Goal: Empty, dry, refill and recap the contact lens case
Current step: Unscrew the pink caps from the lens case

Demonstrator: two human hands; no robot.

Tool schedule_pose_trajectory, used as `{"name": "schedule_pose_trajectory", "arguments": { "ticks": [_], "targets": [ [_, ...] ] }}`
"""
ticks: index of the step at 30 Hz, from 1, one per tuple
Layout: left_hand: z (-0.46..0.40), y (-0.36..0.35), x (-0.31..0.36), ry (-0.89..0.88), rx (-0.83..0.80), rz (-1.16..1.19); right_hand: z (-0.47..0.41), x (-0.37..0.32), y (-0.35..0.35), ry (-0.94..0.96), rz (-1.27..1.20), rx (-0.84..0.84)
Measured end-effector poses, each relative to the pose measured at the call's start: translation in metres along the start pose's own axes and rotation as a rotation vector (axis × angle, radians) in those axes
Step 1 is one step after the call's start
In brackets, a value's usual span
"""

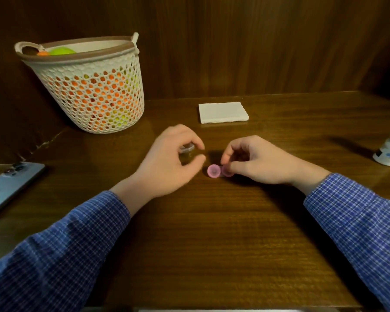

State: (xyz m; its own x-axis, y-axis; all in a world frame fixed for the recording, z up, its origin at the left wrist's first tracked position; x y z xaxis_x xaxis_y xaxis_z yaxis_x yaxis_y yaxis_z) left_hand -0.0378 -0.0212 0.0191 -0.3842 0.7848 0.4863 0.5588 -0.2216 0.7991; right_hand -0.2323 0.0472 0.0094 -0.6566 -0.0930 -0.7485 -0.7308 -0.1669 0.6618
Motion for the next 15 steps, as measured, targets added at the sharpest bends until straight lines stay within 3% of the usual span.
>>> {"name": "schedule_pose_trajectory", "arguments": {
  "ticks": [5,15],
  "targets": [
    [0.001,-0.031,0.026,-0.098,-0.218,0.046,0.005,-0.003,0.004,0.026,0.102,-0.066],
    [0.002,-0.024,0.011,-0.035,-0.221,0.081,0.013,0.003,0.009,0.013,0.129,-0.004]
  ]
}}
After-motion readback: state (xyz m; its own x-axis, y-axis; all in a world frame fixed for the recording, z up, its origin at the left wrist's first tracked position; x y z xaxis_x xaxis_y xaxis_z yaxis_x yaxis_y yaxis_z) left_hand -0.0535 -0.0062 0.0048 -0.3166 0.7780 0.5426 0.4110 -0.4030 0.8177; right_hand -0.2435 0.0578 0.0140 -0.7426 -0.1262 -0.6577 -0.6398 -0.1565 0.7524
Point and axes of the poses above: each hand's wrist, its own z-axis away from the middle knuckle, its own y-axis out of the back of the hand, x = y × z, the point moved 4 cm from there along -z, towards the middle knuckle, and after that the axes turned 7 degrees about -x, right-handed, at the moved point
